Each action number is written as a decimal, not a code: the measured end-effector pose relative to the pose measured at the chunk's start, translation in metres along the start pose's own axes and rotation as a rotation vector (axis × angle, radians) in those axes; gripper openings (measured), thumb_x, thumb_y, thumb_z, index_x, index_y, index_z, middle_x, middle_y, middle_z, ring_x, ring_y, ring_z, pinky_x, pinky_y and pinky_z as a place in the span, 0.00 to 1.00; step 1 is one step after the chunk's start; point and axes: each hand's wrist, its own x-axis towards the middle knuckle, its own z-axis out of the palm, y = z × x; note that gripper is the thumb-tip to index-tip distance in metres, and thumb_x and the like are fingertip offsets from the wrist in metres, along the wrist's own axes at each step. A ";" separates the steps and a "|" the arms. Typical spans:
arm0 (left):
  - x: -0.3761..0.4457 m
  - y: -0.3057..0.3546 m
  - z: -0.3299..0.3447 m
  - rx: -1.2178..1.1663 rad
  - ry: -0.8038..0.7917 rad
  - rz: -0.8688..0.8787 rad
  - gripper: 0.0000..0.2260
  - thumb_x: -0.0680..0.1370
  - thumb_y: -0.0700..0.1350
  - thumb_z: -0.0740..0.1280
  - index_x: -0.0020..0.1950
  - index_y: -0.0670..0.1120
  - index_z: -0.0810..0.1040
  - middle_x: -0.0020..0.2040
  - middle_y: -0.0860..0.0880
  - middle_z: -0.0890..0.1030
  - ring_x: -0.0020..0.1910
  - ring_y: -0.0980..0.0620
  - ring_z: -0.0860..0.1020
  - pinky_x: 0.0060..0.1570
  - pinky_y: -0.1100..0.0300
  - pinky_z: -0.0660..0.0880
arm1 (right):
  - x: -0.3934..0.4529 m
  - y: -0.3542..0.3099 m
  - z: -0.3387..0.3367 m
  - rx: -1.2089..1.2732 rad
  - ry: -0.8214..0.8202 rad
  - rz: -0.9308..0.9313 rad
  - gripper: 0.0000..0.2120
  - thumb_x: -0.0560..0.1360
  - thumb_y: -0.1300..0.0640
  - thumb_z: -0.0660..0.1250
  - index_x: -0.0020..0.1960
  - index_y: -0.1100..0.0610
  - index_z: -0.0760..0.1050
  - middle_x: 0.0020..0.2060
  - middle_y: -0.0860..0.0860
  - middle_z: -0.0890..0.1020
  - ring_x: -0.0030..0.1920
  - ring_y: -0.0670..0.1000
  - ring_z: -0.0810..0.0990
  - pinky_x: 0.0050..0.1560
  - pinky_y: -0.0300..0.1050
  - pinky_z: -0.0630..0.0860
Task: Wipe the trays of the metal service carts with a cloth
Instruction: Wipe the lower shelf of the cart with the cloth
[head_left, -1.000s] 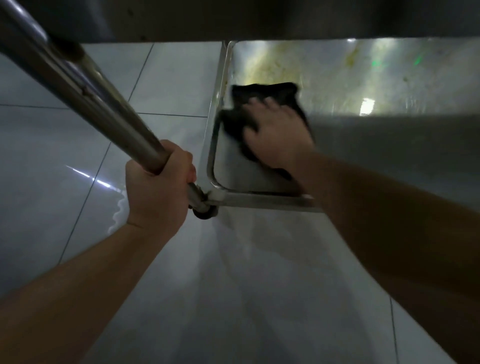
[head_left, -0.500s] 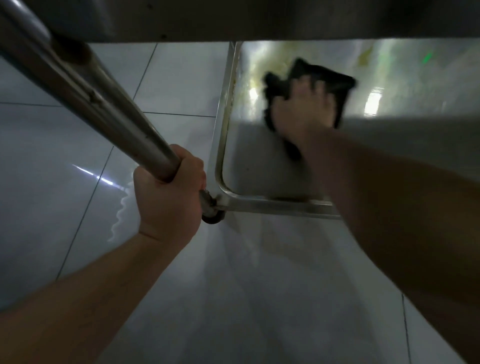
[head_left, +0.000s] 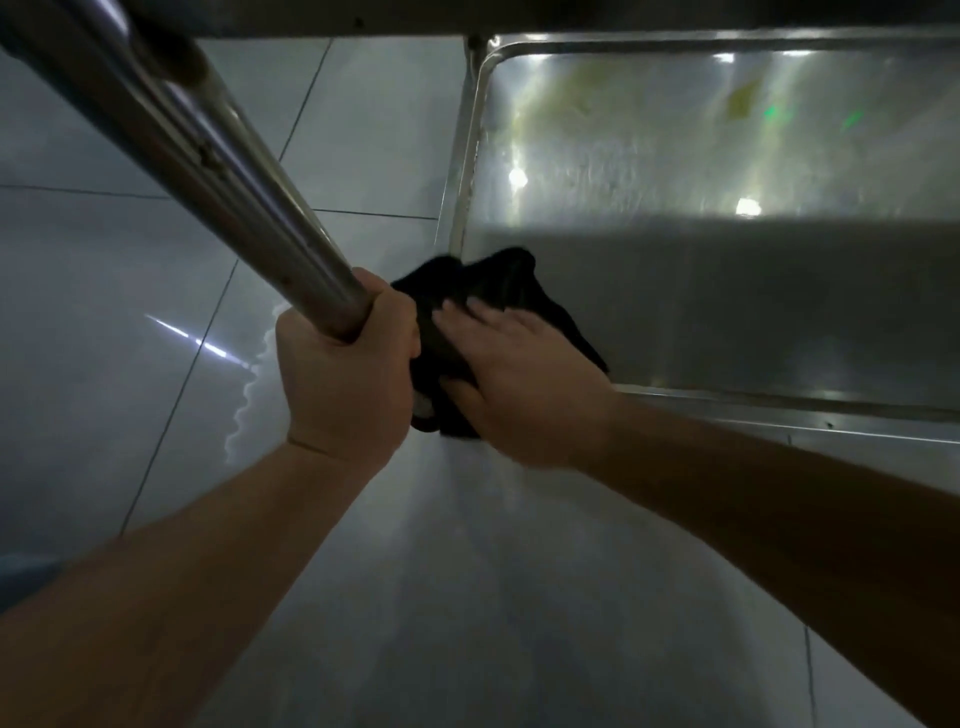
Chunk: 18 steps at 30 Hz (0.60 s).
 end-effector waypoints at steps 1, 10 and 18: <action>0.000 0.000 0.000 0.002 0.001 0.002 0.06 0.70 0.44 0.66 0.33 0.48 0.72 0.27 0.55 0.74 0.28 0.52 0.73 0.35 0.57 0.75 | -0.016 0.002 -0.001 0.021 -0.025 -0.010 0.31 0.85 0.42 0.53 0.85 0.52 0.56 0.83 0.49 0.62 0.83 0.48 0.56 0.80 0.44 0.47; -0.002 0.002 0.003 -0.064 -0.002 -0.067 0.10 0.68 0.42 0.67 0.28 0.54 0.74 0.25 0.54 0.71 0.26 0.54 0.70 0.29 0.59 0.70 | 0.040 0.063 -0.030 -0.086 0.077 0.183 0.29 0.86 0.42 0.52 0.85 0.50 0.56 0.84 0.49 0.58 0.84 0.53 0.54 0.82 0.53 0.49; 0.001 0.005 0.004 -0.032 0.036 -0.095 0.11 0.69 0.44 0.66 0.27 0.55 0.73 0.25 0.55 0.70 0.26 0.52 0.70 0.31 0.58 0.70 | 0.093 0.022 -0.014 -0.041 0.078 0.205 0.30 0.84 0.39 0.46 0.85 0.44 0.52 0.85 0.48 0.52 0.84 0.56 0.49 0.81 0.60 0.46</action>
